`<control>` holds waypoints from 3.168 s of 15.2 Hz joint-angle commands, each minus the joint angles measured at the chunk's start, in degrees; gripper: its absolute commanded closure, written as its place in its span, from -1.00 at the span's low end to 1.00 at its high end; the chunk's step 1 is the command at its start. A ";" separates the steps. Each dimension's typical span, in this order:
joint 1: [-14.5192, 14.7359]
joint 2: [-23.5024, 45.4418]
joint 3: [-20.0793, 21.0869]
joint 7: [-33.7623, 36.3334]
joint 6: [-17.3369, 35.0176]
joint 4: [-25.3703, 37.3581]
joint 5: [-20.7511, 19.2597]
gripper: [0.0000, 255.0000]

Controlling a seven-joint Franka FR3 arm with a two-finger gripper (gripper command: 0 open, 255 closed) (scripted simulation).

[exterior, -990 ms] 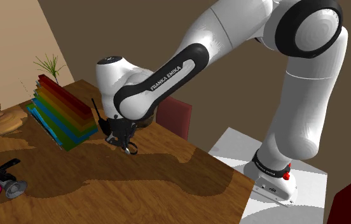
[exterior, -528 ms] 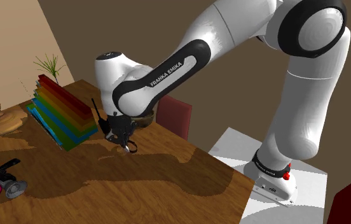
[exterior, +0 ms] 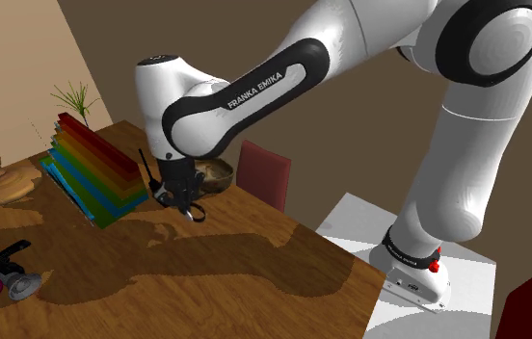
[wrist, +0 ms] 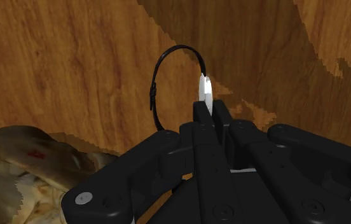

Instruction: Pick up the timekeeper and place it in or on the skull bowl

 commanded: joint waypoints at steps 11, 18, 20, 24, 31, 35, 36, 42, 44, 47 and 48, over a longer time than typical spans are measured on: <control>-0.40 -3.12 0.16 -0.36 -8.63 5.75 1.32 1.00; -0.49 -4.07 0.18 -0.25 -13.81 10.07 1.66 1.00; -0.50 -4.22 0.19 -0.19 -15.32 11.44 1.70 1.00; -1.79 -3.61 -0.89 -2.41 -17.82 14.32 1.60 1.00; -5.94 0.78 -4.33 -9.79 -22.50 22.49 0.58 1.00; -7.40 3.24 -5.53 -12.47 -23.90 26.01 0.02 1.00; -7.44 3.16 -5.54 -12.54 -23.10 25.13 0.05 1.00; -7.58 3.09 -5.62 -12.90 -18.48 20.42 0.13 1.00; -7.61 3.18 -5.65 -12.99 -16.97 19.00 0.12 1.00; -7.63 3.41 -5.69 -13.11 -14.75 16.99 0.07 1.00; -7.63 3.51 -5.70 -13.15 -14.01 16.35 0.04 1.00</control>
